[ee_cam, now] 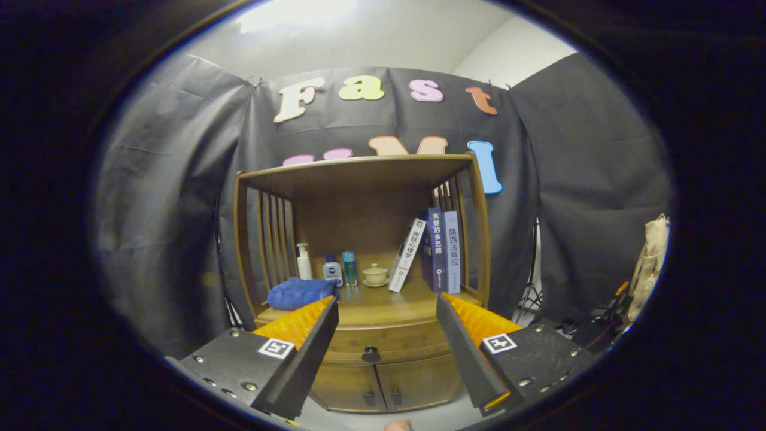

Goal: Pull open the drawer, take out the items inside it, and place them on the countertop above the cabinet.

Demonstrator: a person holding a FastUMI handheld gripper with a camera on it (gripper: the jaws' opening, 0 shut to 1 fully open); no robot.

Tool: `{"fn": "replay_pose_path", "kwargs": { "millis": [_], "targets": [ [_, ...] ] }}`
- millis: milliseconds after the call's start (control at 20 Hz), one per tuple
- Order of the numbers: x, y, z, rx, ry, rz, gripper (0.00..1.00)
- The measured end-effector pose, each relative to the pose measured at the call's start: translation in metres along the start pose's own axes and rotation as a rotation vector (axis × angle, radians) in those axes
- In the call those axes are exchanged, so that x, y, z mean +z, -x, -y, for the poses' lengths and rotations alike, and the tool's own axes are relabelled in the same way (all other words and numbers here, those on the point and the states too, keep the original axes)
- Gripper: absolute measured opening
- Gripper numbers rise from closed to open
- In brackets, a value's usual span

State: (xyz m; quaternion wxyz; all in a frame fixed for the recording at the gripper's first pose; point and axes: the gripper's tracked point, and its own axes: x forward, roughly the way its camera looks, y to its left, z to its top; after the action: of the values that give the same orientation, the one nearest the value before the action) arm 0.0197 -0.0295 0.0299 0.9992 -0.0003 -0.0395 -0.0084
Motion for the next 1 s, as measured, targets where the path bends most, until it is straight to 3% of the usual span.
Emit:
{"fn": "replay_pose_path", "kwargs": {
  "millis": [400,1000],
  "targets": [
    [-0.02,-0.058,0.001,-0.021,0.07,0.008,0.99],
    [-0.14,-0.142,-0.028,0.023,0.018,-0.233,0.99]
  ]
}}
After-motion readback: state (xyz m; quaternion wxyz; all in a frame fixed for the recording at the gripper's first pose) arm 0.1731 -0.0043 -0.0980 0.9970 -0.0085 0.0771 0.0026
